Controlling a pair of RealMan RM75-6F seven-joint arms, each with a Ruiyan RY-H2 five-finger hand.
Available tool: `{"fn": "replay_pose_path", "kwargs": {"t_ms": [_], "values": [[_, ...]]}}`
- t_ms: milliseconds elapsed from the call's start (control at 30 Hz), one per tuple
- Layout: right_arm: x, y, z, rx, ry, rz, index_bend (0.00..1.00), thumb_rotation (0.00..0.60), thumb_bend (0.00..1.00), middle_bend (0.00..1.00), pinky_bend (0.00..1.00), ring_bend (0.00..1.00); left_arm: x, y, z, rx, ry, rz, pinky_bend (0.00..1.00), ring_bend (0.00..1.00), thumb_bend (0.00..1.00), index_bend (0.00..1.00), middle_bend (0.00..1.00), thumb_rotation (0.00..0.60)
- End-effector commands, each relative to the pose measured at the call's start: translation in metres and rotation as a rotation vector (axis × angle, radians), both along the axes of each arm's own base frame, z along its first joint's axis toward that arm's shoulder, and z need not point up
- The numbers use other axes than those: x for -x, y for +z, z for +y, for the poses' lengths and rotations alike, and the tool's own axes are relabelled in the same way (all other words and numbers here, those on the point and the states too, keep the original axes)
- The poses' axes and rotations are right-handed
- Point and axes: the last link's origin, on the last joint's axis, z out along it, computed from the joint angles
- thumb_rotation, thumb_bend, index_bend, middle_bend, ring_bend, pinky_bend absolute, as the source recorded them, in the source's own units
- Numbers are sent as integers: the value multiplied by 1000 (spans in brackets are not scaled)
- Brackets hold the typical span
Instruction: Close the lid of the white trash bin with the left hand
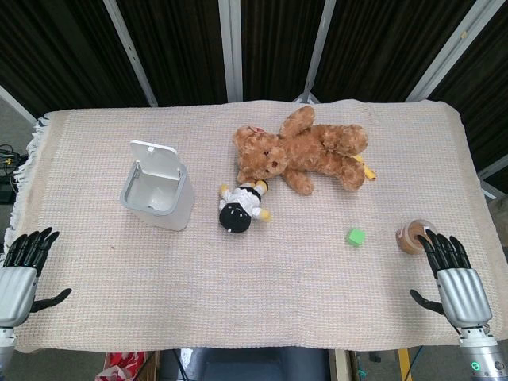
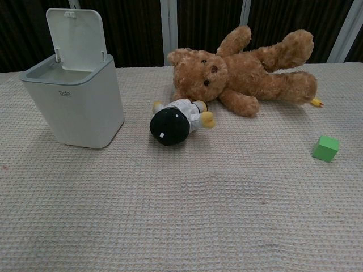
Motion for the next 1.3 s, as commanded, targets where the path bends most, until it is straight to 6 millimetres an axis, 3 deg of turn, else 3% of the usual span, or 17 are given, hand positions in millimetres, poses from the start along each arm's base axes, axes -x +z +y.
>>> {"fn": "replay_pose_path", "kwargs": {"t_ms": [33,733,800,867,933,967,1067,1167,1300], "values": [[0,0,0,0,1,1,0,600,191,0,0,0,0,0,0,0,1,0,16,0,95,0,0,600],[0,2,0,11,-4,-18,0,600,191,0,0,0,0,1,-2,10,10,5,16,0,100,0,0,600],[-1,3,0,12,-2,-17,0,600,192,0,0,0,-2,3,-1,11,11,8,37,0,114,0,0,600],[-1,3,0,14,-1,-18,0,600,192,0,0,0,-6,7,5,0,4,17,130,11,143,0,7,600],[-1,3,-1,16,-5,-23,0,600,192,0,0,0,-11,11,11,-13,-10,20,340,139,221,0,107,600],[-1,2,-1,16,-8,-27,0,600,192,0,0,0,-16,15,17,-25,-23,20,459,260,273,0,212,600],[-1,1,-2,13,-15,-32,0,600,192,0,0,0,-32,28,38,-64,-61,33,689,554,393,0,525,600],[-2,1,-3,12,-19,-39,0,600,192,0,0,0,-50,41,62,-82,-78,21,798,703,474,0,718,600],[-2,0,-3,10,-19,-45,0,600,192,0,0,0,-74,55,93,-75,-85,9,870,818,553,0,856,600]]}}
